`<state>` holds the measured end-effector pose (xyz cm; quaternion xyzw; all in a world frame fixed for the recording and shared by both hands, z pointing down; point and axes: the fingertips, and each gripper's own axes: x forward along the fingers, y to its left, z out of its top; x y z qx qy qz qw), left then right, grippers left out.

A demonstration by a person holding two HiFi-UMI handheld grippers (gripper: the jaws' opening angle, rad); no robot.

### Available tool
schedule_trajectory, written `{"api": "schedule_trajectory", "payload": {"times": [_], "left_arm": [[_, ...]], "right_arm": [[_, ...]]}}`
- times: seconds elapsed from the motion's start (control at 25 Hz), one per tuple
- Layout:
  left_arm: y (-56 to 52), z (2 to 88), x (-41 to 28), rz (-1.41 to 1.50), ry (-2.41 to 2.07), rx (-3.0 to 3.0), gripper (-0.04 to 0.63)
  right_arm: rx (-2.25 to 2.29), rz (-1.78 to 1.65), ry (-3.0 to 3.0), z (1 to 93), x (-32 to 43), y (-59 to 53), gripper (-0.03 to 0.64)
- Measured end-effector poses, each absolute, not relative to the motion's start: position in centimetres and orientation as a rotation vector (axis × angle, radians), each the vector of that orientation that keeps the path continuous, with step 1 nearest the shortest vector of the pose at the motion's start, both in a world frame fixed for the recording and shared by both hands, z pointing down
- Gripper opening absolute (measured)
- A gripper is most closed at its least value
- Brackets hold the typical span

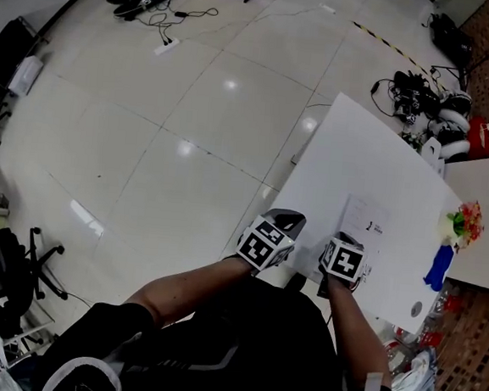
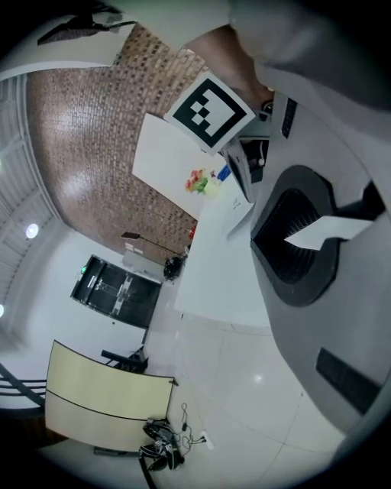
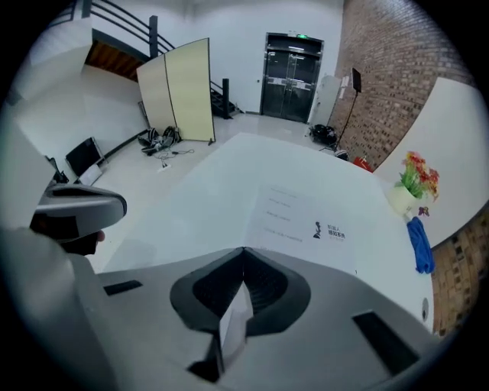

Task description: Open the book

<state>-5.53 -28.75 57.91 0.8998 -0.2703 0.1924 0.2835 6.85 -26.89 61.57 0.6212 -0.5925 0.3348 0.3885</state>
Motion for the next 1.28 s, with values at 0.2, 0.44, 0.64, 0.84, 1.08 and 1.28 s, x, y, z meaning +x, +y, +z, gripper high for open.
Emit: {"api": "schedule_trajectory", "payload": {"times": [0.2,0.44,0.64,0.84,1.08,1.28], "left_arm": [[-29.1,57.5,-4.1,0.495,-0.658,2.428,-0.005],[-28.5,54.8,2.8,0.505,-0.531,2.518,-0.005],[-27.3,53.0,9.6,0.515,-0.484,2.561,-0.005],[-26.2,53.0,14.0,0.56,-0.507,2.559,-0.005],[-25.5,53.7,17.9,0.608,-0.564,2.524,-0.005],[-24.7,54.8,20.0,0.625,-0.634,2.452,-0.005]], "right_arm": [[1.724,0.914,-1.594,57.7,8.5,-26.7,-0.002],[1.927,0.934,-1.64,51.5,16.1,-25.2,-0.002],[2.02,0.989,-1.631,50.1,25.1,-22.8,-0.002],[2.044,1.128,-1.621,52.7,33.0,-20.4,-0.002],[1.996,1.196,-1.599,57.8,39.7,-18.1,-0.002],[1.886,1.223,-1.615,62.0,41.5,-17.3,-0.002]]}}
